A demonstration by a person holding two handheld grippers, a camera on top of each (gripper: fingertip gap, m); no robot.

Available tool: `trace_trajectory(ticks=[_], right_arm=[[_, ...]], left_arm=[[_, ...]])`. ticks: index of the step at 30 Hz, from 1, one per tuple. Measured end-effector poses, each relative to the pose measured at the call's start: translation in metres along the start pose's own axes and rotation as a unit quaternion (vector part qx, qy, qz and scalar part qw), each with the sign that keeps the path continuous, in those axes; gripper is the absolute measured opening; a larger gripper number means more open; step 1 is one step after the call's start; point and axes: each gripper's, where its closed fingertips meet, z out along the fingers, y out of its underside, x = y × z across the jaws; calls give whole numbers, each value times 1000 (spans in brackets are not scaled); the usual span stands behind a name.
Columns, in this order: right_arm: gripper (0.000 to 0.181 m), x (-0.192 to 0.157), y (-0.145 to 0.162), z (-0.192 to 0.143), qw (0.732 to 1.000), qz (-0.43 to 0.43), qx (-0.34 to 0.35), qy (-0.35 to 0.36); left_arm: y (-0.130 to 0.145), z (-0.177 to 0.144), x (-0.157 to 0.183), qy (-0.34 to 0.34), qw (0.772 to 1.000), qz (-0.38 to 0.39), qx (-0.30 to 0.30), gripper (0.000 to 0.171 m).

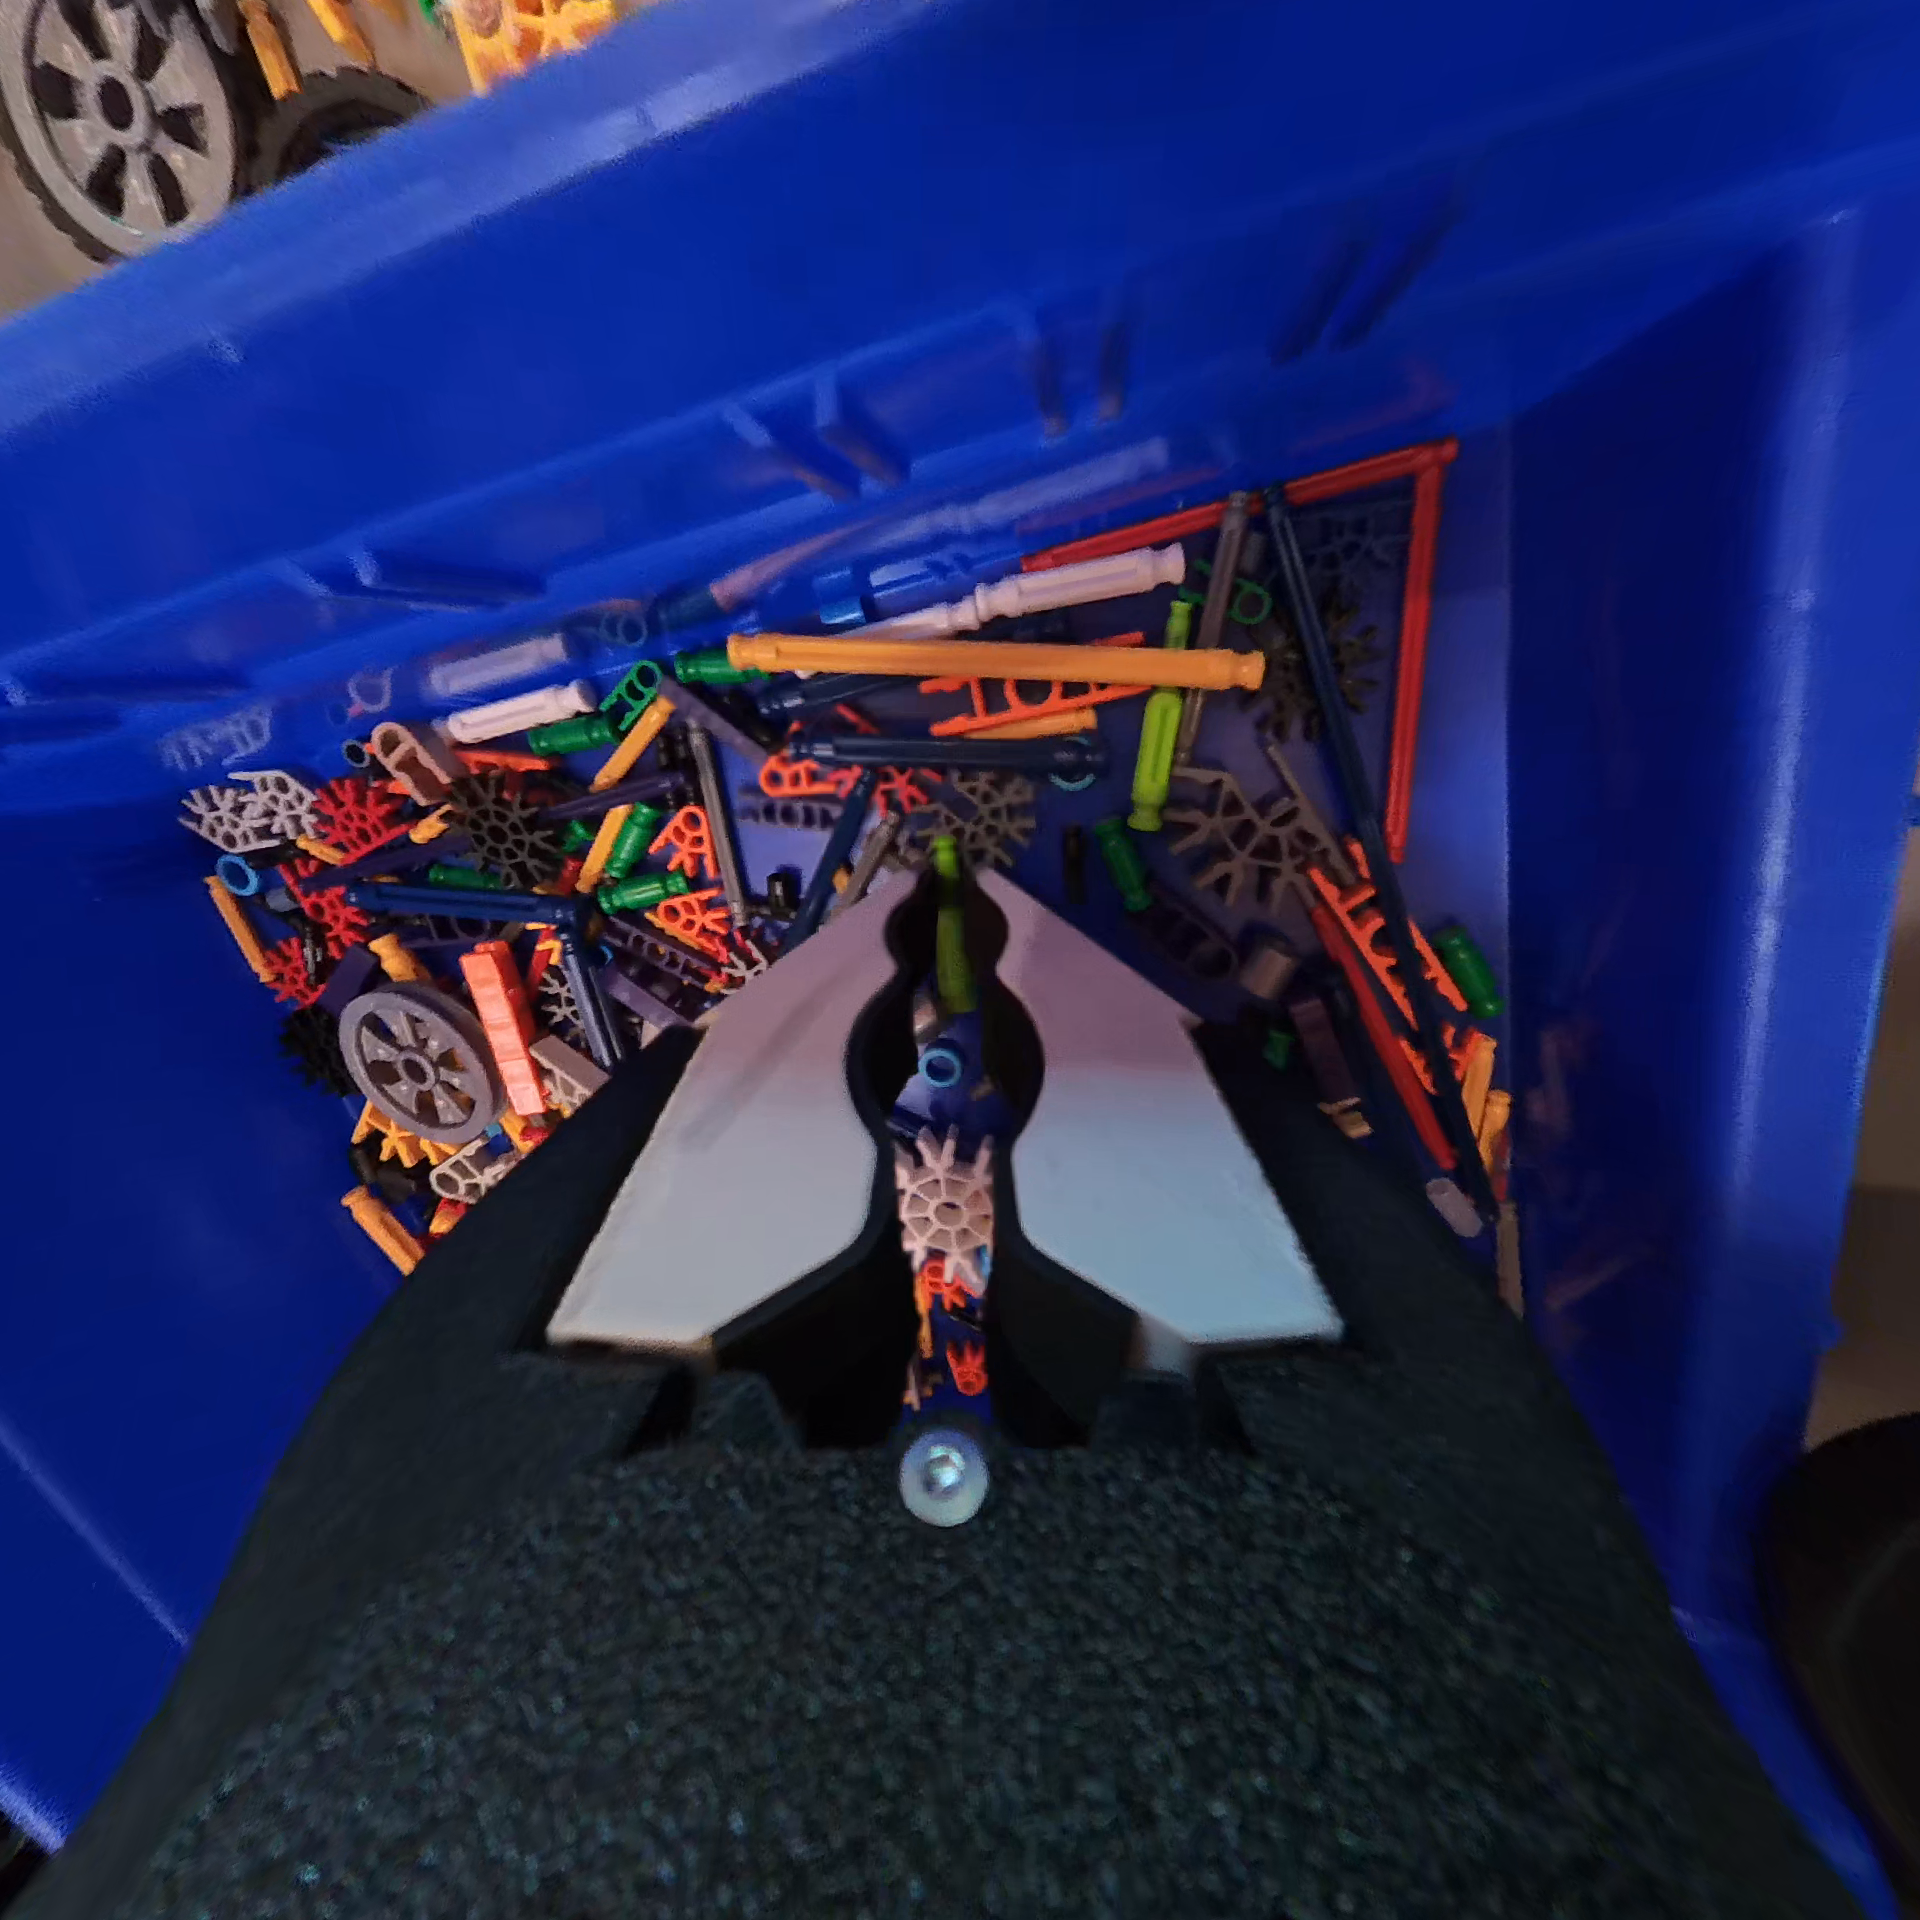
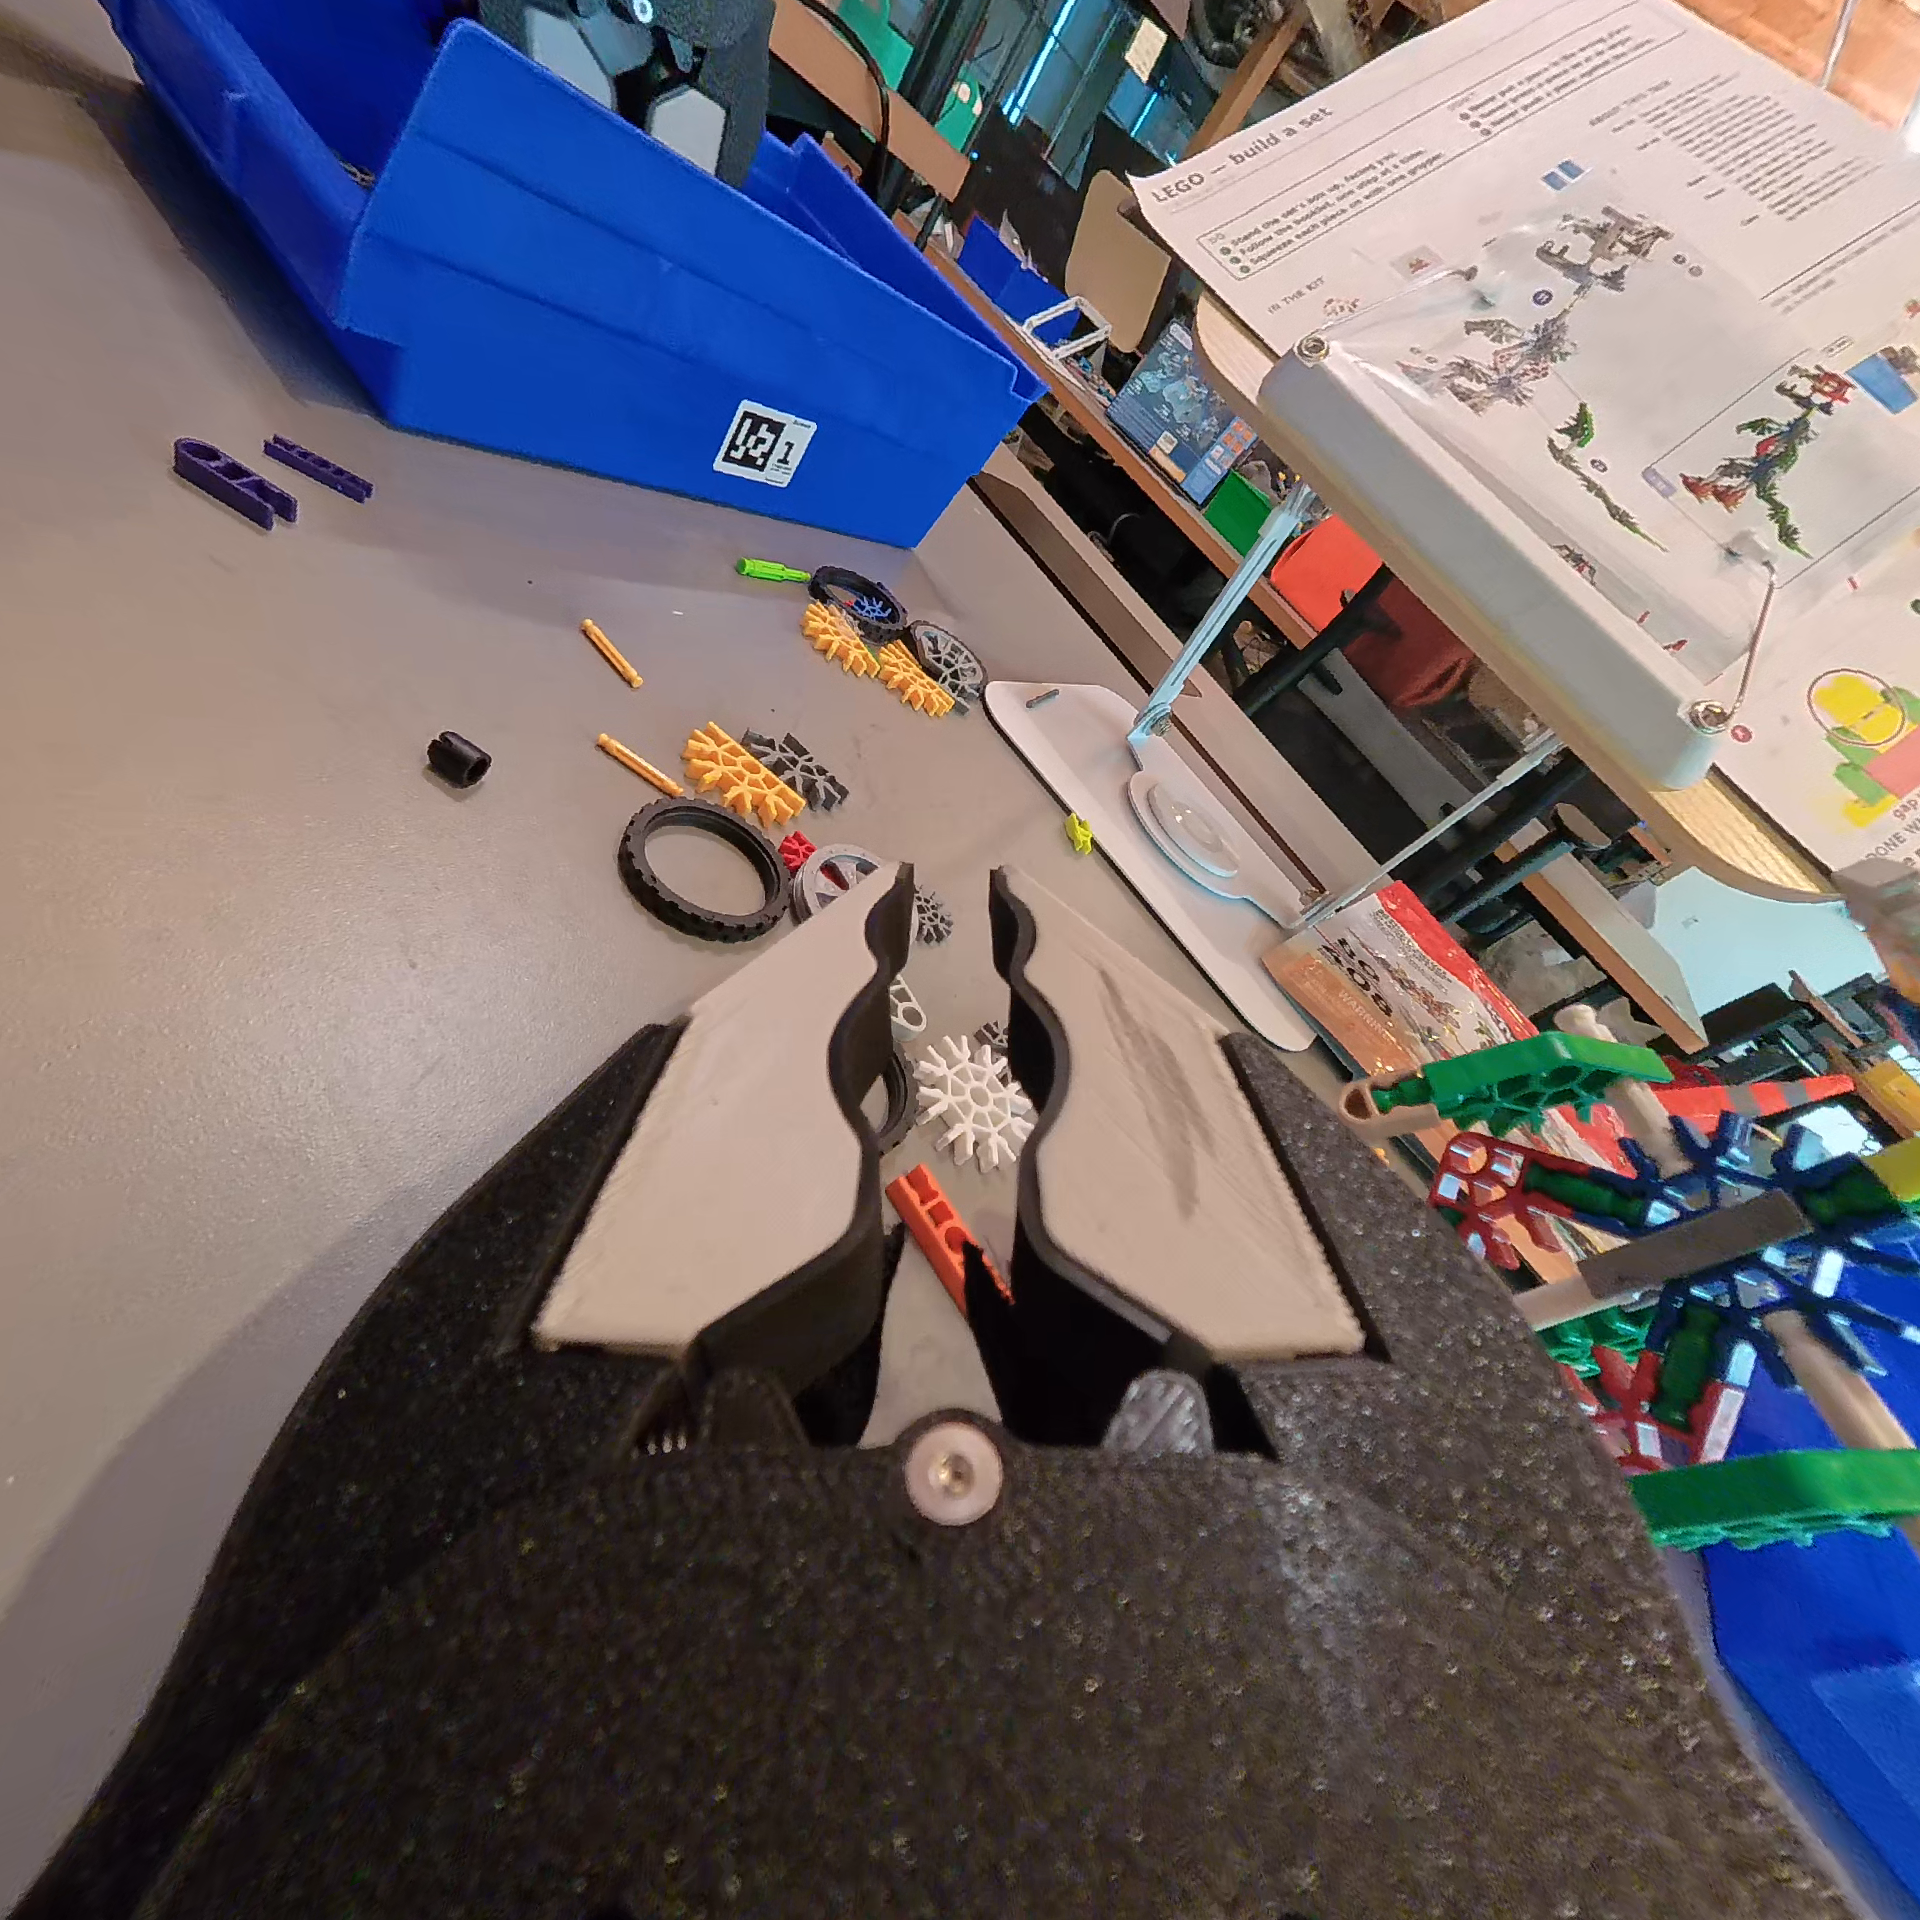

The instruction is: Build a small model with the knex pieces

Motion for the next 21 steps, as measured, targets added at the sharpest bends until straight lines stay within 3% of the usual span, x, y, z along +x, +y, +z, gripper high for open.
trace_trajectory(ticks=[15,21], right_arm=[[13,3,-3,-3,1000,17,15,-3],[13,6,-6,-6,999,31,27,-4]], left_arm=[[-7,-19,-6,-7,998,-55,41,2],[-10,-26,-4,-10,998,-51,30,2]])
